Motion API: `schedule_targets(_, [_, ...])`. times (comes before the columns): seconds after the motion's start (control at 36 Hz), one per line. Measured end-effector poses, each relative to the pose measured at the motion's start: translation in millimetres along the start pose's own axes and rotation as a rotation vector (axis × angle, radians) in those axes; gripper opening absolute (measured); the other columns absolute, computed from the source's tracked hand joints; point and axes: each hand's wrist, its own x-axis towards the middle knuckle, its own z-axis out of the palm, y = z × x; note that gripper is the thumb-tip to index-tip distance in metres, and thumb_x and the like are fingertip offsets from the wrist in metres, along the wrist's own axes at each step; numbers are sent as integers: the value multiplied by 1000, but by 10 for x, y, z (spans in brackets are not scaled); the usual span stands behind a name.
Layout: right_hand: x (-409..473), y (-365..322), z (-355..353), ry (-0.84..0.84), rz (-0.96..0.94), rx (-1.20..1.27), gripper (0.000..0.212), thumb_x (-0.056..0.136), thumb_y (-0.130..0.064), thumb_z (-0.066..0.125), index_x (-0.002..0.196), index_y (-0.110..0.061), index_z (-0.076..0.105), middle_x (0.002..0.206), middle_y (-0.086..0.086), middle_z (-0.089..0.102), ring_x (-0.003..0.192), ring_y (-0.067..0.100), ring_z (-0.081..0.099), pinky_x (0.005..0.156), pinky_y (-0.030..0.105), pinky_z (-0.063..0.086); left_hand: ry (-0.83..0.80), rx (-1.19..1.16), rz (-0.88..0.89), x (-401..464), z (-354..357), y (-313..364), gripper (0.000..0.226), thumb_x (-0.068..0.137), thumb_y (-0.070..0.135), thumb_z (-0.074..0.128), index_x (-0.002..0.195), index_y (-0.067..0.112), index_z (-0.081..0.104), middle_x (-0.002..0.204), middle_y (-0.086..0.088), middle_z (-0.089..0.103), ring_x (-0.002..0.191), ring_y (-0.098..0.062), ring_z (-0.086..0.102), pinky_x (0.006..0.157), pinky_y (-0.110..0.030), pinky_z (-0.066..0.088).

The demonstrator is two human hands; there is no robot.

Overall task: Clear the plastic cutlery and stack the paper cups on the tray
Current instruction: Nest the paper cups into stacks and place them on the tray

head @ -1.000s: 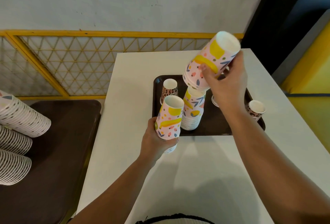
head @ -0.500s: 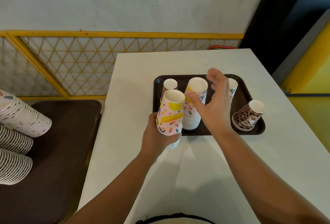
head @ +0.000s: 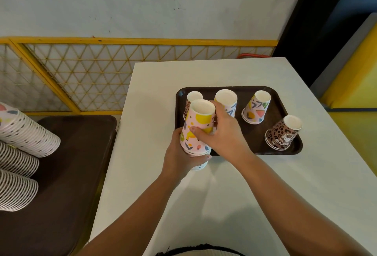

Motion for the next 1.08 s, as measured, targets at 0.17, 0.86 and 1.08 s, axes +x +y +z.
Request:
schedule_targets(0.17, [61,-73,-99,76,7,49,62,76,-30,74,128,-22,42,108,-14,56,99,4,56,85,20,49,-9,-77,-38,-4,7,-60,84,45,22,91,119,25,49,108,14,63,100,-6,60,73,-12,50])
schedule_targets(0.86, [356,75,-480,317,-41,-123,83,75,-35,75,143,-20,30,137,0,48,122,12,47,93,19,39,40,-29,-55,2,3,-126,74,53,17,90,115,25,52,104,12,65,97,-10,62,78,-22,51])
schedule_targets(1.08, [61,-4,-261,238,-154,4,71,74,-39,74,134,-16,43,127,-4,52,116,-1,49,93,9,39,54,-52,-42,-3,-2,-61,70,55,15,90,113,24,52,102,11,65,93,-8,62,71,-16,48])
